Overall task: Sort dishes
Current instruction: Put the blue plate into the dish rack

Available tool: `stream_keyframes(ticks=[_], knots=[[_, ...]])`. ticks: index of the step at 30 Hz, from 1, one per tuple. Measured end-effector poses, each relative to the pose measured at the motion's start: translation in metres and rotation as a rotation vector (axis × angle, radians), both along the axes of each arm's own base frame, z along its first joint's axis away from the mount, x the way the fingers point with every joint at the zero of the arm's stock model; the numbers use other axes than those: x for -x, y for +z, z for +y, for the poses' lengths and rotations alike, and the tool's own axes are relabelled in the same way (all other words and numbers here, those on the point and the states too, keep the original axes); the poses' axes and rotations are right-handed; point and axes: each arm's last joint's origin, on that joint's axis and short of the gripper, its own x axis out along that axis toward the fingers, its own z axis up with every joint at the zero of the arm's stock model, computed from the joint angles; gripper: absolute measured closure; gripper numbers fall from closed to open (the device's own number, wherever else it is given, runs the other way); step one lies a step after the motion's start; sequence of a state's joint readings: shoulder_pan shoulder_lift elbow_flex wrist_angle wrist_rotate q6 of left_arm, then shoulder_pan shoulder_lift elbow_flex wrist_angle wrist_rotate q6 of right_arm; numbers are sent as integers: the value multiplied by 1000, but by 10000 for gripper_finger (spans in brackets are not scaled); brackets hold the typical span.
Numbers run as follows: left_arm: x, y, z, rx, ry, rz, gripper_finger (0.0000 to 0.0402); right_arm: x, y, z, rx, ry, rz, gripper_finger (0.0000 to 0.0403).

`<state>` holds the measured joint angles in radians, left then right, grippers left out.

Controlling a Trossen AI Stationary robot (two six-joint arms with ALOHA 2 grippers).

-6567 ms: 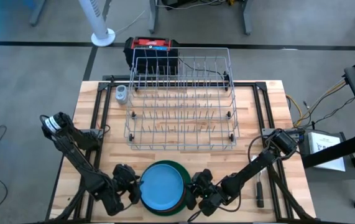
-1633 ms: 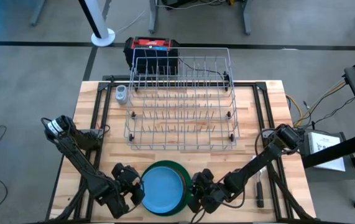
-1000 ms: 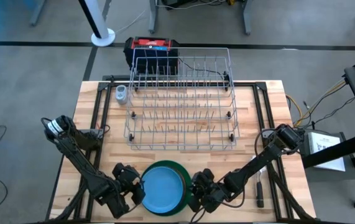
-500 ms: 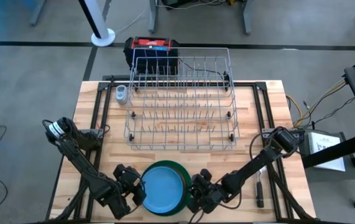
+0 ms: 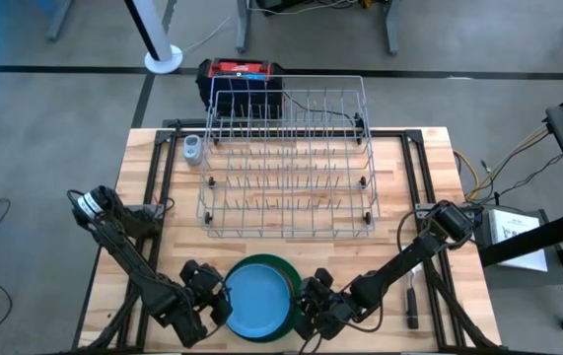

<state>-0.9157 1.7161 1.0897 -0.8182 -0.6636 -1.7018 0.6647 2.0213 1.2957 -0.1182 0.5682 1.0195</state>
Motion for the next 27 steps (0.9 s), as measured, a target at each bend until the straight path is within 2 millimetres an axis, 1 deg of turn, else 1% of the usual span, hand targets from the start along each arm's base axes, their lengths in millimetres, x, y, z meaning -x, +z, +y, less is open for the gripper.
stream_keyframes(ticks=[6,9,18,27], knots=[[0,0,0,2,-2,-2,223,1,2,1,-52,18,25,403],[0,0,0,-5,-13,2,223,1,2,0,-51,9,22,403],[0,0,0,-5,-13,2,223,-3,-10,-2,-39,-3,34,403],[-1,0,-1,-4,-13,-5,223,-5,-11,-3,-41,-7,31,403]])
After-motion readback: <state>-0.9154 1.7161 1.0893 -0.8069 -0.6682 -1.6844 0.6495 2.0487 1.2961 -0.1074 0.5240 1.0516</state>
